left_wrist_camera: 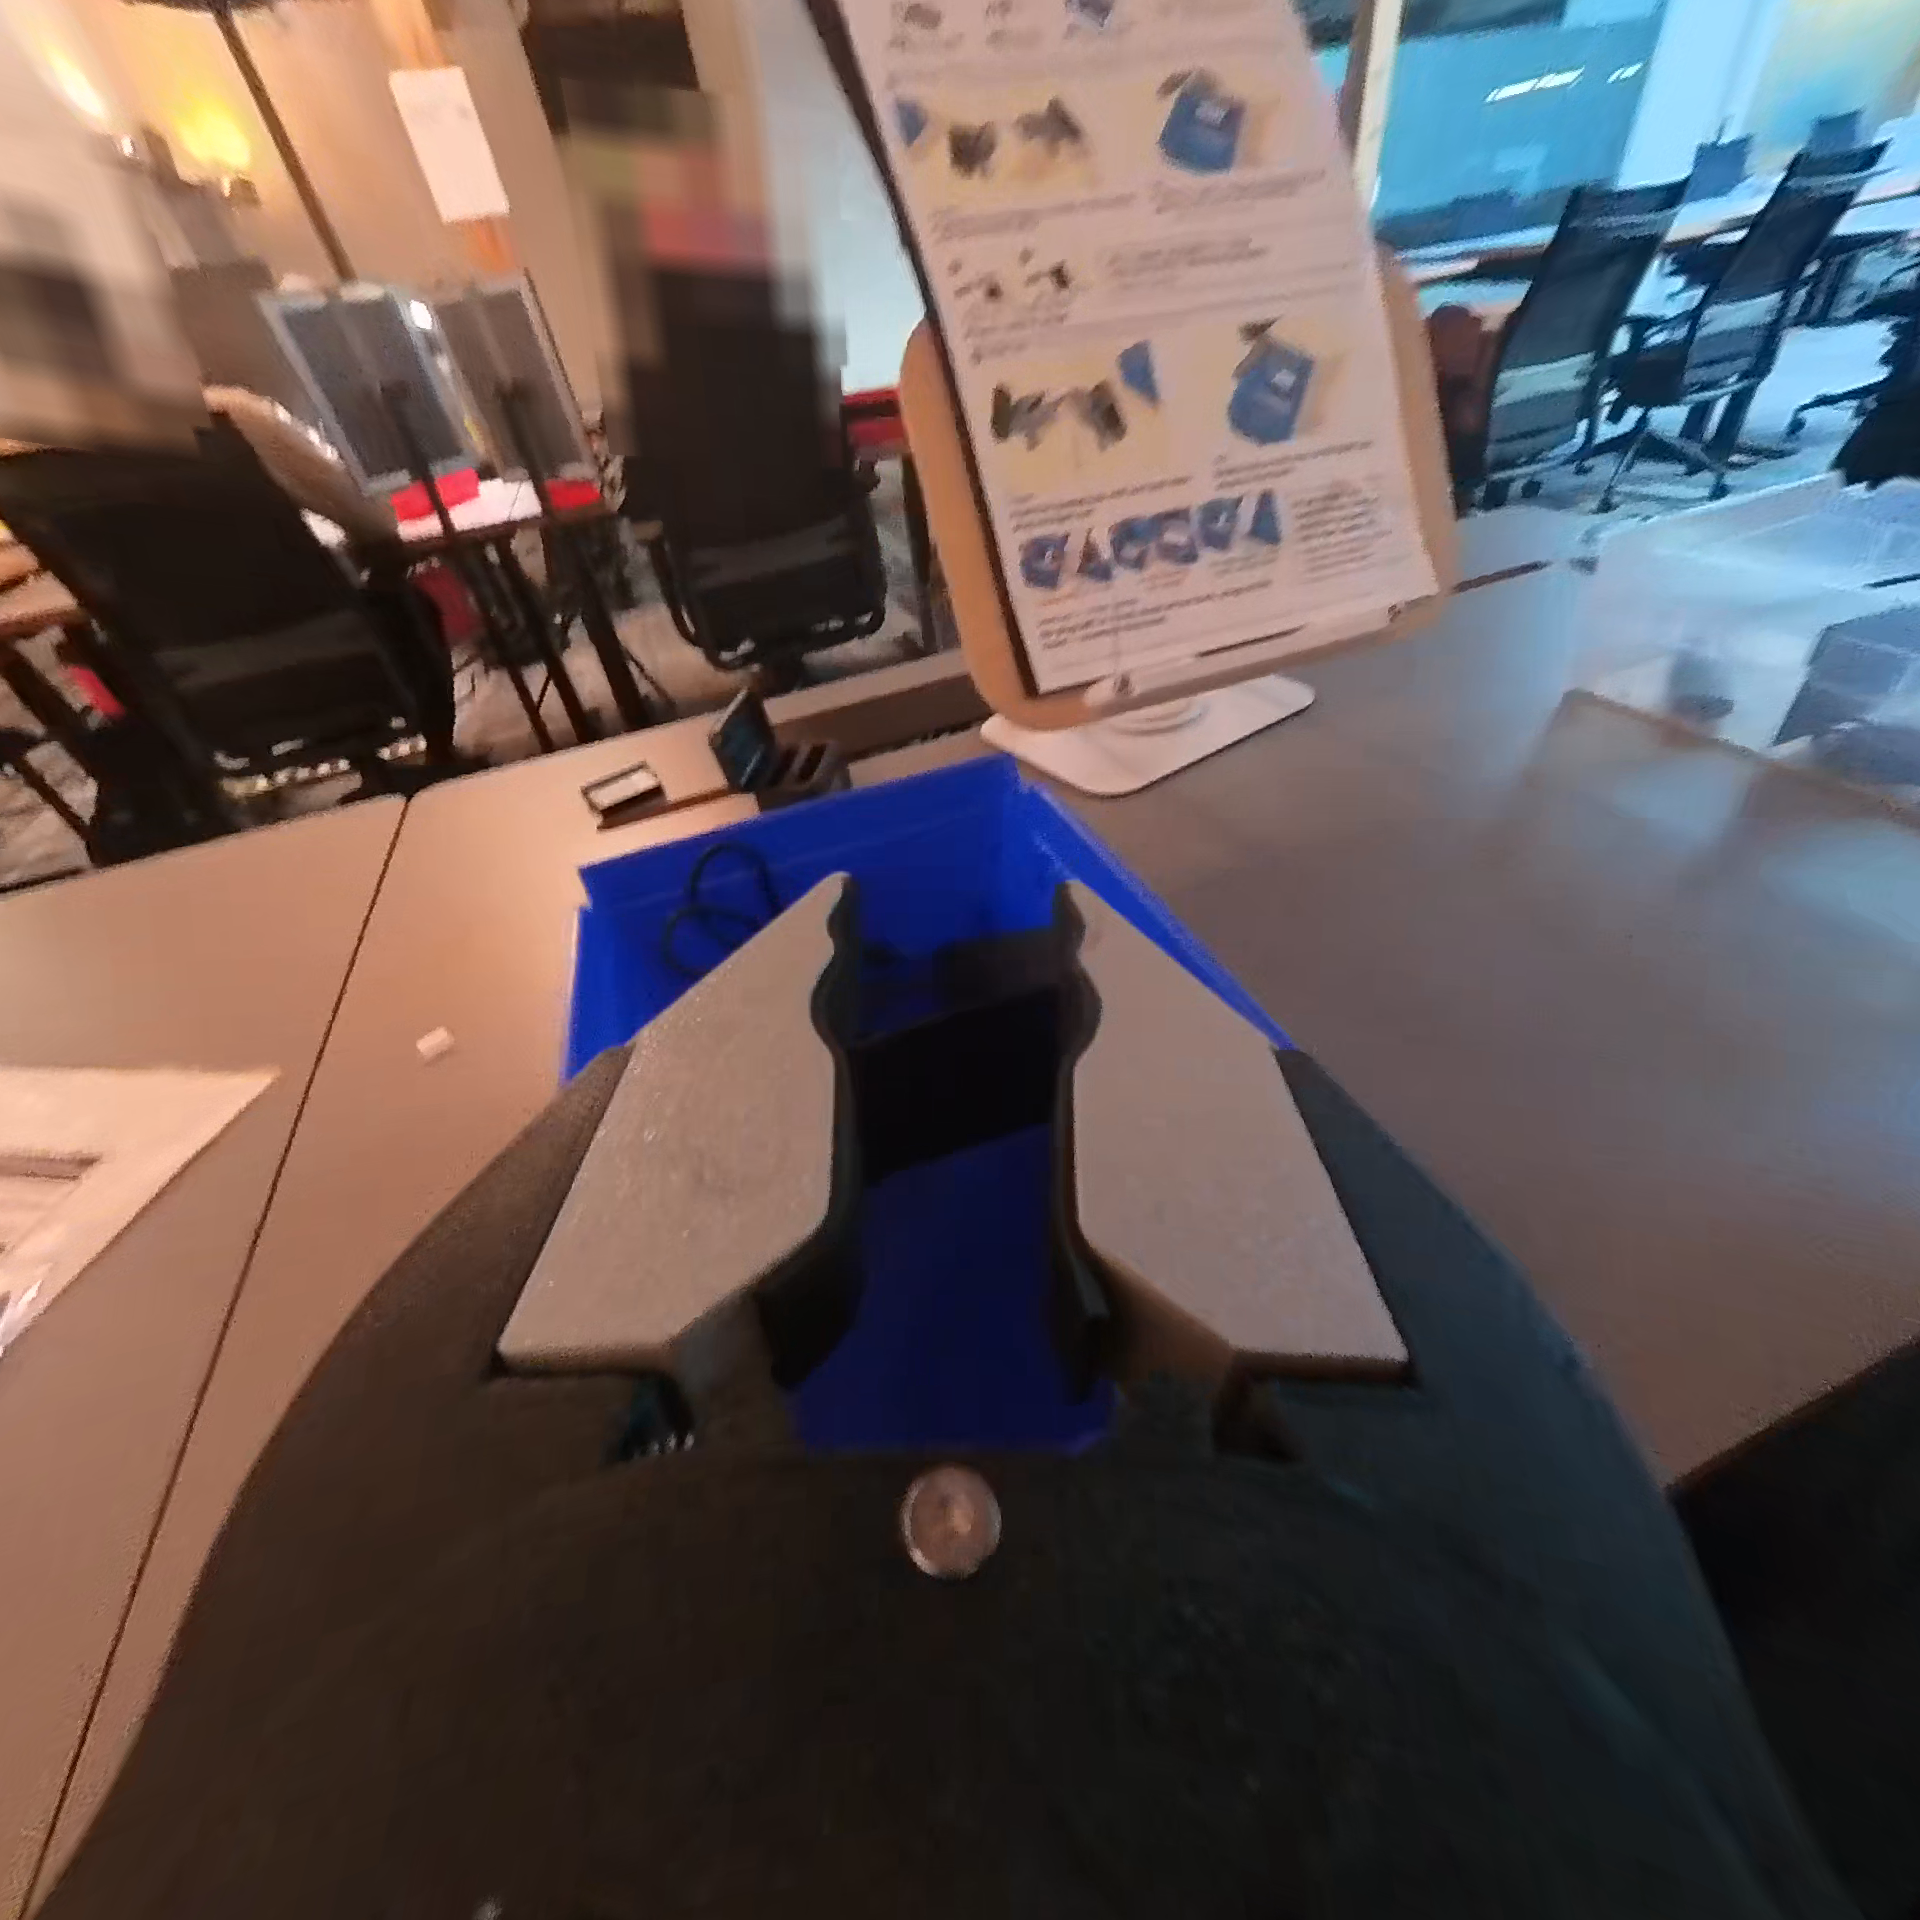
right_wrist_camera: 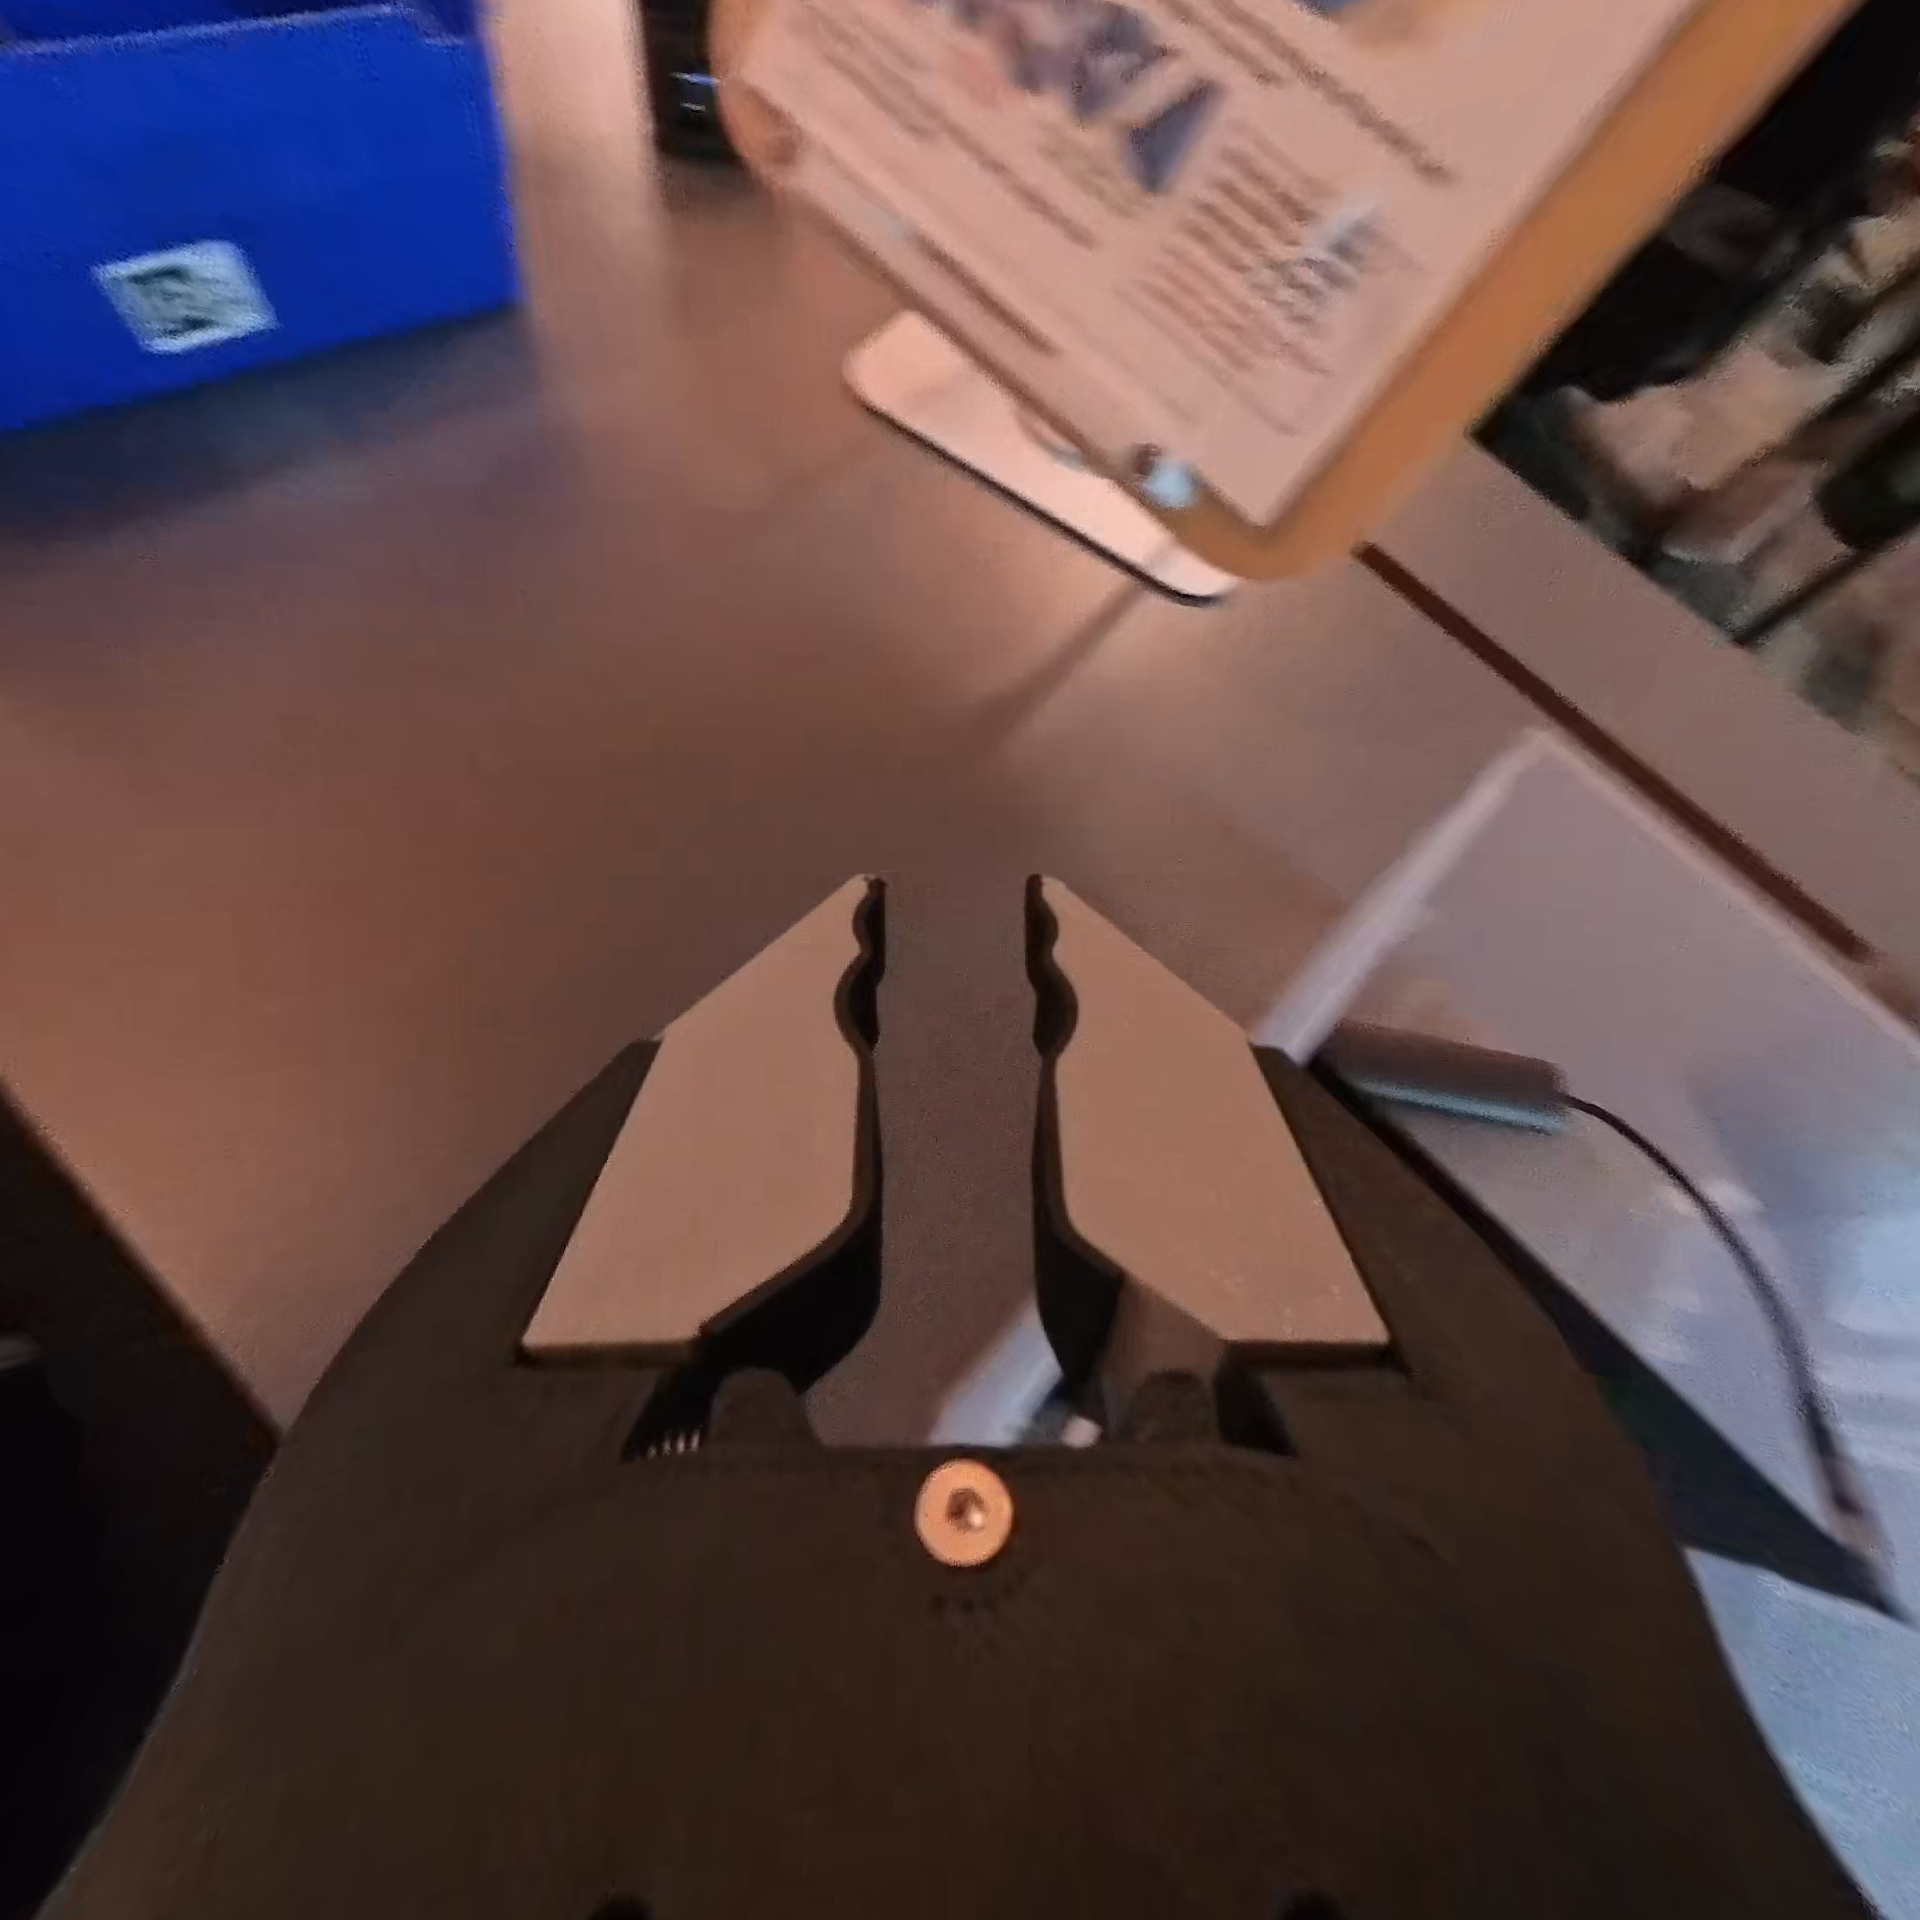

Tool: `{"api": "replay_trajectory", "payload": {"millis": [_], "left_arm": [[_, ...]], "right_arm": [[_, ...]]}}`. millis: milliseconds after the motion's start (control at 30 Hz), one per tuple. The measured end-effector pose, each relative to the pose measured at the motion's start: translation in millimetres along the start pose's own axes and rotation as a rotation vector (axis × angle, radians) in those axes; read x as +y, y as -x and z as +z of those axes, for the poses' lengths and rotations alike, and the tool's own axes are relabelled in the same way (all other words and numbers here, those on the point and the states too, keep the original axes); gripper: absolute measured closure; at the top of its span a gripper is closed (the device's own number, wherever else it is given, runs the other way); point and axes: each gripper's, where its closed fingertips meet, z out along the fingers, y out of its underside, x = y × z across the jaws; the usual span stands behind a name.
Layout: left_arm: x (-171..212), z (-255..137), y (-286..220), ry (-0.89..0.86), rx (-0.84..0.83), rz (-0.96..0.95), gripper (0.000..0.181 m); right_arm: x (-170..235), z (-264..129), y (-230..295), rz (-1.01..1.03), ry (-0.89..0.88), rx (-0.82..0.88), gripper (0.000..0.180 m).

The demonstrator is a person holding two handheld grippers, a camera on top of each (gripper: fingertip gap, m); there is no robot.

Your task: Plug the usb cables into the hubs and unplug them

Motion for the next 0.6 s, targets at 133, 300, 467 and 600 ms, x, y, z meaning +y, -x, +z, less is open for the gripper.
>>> {"api": "replay_trajectory", "payload": {"millis": [133,300,467,600], "left_arm": [[29.7,20.5,8.7,0.142,0.023,-0.015,0.14],[43.6,82.4,34.9,0.346,0.074,-0.067,0.134],[76.9,155.1,56.5,0.646,0.136,-0.361,0.128],[119.1,180.9,75.0,0.829,-0.014,-0.501,0.119]], "right_arm": [[12.6,9.2,55.2,-0.05,0.001,-0.111,0.154],[19.8,14.7,88.2,-0.135,-0.004,-0.186,0.154],[17.6,17.2,96.5,-0.172,-0.008,-0.178,0.154],[9.9,7.4,106.9,-0.201,-0.049,-0.207,0.154]]}}
